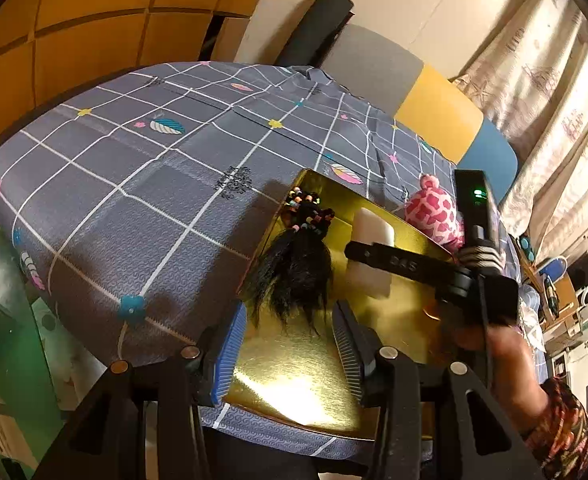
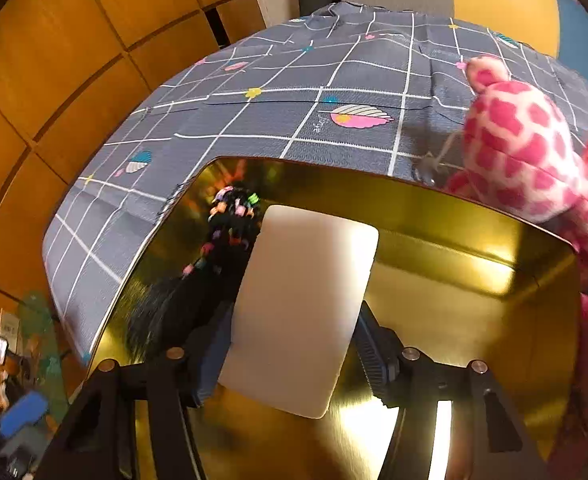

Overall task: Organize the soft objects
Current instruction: 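Carry the hair tuft with left and white block with right into the gold tray, release both, then move the left tool back toward the pile while the right grasps the red sock doll, then grasp the green-yellow sponge with the left gripper, then carry the sponge into the gold tray and open the left gripper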

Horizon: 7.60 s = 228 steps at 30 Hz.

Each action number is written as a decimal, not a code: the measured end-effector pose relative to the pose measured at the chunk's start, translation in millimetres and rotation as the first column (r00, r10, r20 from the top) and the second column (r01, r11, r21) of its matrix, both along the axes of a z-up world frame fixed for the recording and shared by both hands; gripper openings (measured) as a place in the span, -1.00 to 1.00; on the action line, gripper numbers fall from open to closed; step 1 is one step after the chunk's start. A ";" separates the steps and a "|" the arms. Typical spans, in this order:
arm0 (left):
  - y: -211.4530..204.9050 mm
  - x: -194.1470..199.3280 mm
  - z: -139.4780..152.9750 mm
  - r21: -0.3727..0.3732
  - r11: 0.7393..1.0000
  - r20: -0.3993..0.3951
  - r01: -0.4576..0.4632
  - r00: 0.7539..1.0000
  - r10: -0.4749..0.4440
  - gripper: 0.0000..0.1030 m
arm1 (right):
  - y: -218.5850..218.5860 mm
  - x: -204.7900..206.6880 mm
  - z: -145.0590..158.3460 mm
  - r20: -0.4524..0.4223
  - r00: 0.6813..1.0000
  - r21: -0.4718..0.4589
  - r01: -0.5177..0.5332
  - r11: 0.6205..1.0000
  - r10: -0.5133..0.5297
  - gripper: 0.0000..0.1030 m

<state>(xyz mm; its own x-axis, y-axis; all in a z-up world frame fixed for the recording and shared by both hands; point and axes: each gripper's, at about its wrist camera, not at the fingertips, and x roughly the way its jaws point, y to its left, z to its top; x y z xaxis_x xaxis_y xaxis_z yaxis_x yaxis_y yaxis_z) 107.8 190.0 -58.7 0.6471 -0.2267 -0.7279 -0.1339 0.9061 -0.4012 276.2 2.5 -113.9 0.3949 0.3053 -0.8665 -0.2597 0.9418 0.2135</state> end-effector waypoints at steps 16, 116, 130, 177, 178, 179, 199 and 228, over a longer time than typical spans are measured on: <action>-18.3 -1.9 -6.7 -0.032 0.999 -0.014 0.037 0.999 -0.038 -0.13 | -20.2 -60.2 60.9 0.174 0.985 0.067 -0.035 0.997 0.023 0.55; -589.6 129.5 -32.3 0.466 0.640 -0.322 0.611 0.790 -0.521 0.24 | -571.2 -170.8 36.7 -0.084 0.787 0.328 0.601 0.729 -0.611 -0.52; -588.5 96.1 -4.6 0.471 0.673 -0.121 0.570 0.798 -0.591 0.21 | -583.2 -175.0 36.8 -0.106 0.756 0.346 0.637 0.688 -0.646 -0.52; -394.6 21.7 131.0 0.133 0.840 0.189 0.526 0.819 -0.542 -0.02 | -581.3 -175.4 39.7 -0.012 0.758 0.333 0.618 0.713 -0.652 -0.52; -380.1 22.7 134.0 0.132 0.854 0.198 0.503 0.831 -0.520 -0.02 | -580.4 -175.4 39.9 -0.007 0.760 0.332 0.615 0.715 -0.650 -0.52; -364.0 24.2 136.1 0.131 0.870 0.206 0.476 0.845 -0.493 -0.02 | -579.5 -175.5 40.0 0.000 0.762 0.335 0.610 0.718 -0.648 -0.52; -193.8 137.3 -6.8 0.207 0.935 -0.185 0.287 0.950 -0.251 -0.01 | -525.4 -214.8 77.0 0.160 0.778 0.407 0.509 0.758 -0.608 -0.52; -148.2 144.2 7.4 0.051 0.974 -0.031 0.223 0.975 -0.221 0.26 | -276.6 -218.4 140.6 0.220 0.942 0.498 0.113 0.859 -0.252 -0.52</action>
<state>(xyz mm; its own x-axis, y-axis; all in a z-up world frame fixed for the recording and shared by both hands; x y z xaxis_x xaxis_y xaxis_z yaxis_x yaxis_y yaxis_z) 252.0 41.8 -51.2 0.5663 -0.3230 -0.7583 0.0638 0.9344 -0.3504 57.8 -274.1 26.7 0.6793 0.5485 -0.4875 -0.2052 0.7798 0.5914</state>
